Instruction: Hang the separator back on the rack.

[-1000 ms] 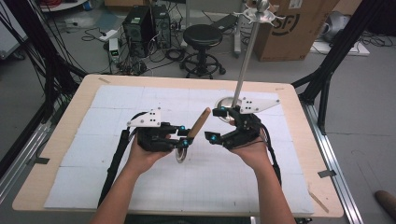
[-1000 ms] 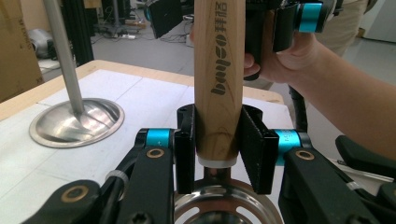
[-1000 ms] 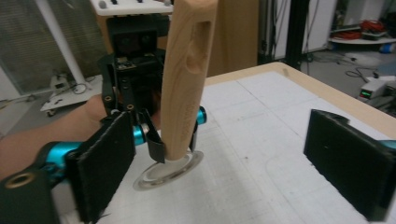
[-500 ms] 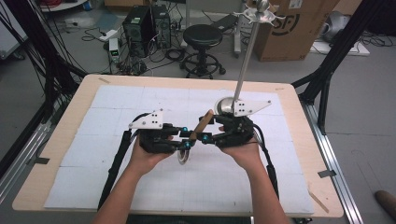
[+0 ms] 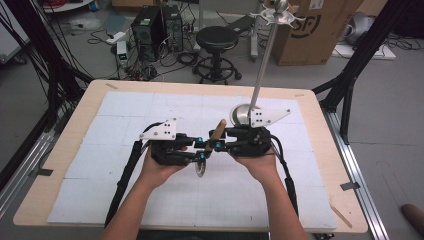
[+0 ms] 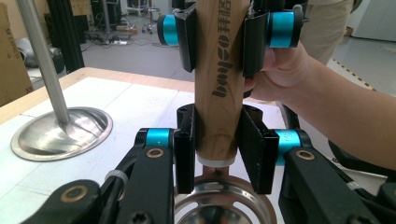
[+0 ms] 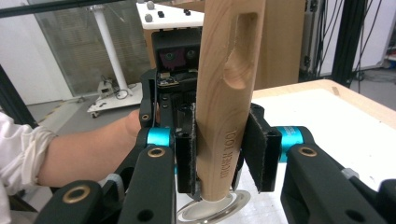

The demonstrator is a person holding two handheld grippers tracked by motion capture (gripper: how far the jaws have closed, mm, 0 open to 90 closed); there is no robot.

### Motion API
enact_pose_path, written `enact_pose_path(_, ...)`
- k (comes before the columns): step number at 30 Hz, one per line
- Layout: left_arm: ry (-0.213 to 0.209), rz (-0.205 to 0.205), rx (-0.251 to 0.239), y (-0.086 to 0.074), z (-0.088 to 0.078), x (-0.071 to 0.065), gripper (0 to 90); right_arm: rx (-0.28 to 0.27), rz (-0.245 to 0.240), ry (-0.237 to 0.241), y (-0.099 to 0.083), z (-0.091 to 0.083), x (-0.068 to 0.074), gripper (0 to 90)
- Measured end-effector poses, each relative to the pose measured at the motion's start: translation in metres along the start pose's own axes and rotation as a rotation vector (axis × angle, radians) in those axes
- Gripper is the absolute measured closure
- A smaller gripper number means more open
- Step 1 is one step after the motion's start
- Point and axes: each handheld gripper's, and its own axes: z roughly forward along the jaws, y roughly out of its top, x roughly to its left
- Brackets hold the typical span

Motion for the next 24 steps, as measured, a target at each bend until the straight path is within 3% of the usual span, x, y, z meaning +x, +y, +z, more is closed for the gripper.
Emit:
enact_pose_path(4, -0.002, -0.002, 0.012, 0.000, 0.000, 0.000, 68.3, -0.003, 0.031, 0.004, -0.002, 0.001, -0.002, 68.4)
enact_pose_path(10, 0.004, 0.006, 0.025, 0.000, -0.001, 0.000, 65.7, -0.003, 0.030, -0.003, -0.001, 0.000, -0.001, 68.4)
enact_pose_path(15, 0.060, 0.008, 0.059, -0.001, -0.009, 0.000, 55.7, -0.022, 0.037, -0.043, 0.001, -0.012, -0.003, 68.5)
enact_pose_path(24, 0.211, -0.034, 0.105, -0.013, -0.053, 0.003, 39.6, 0.018, 0.048, -0.133, 0.005, -0.039, -0.004, 68.4)
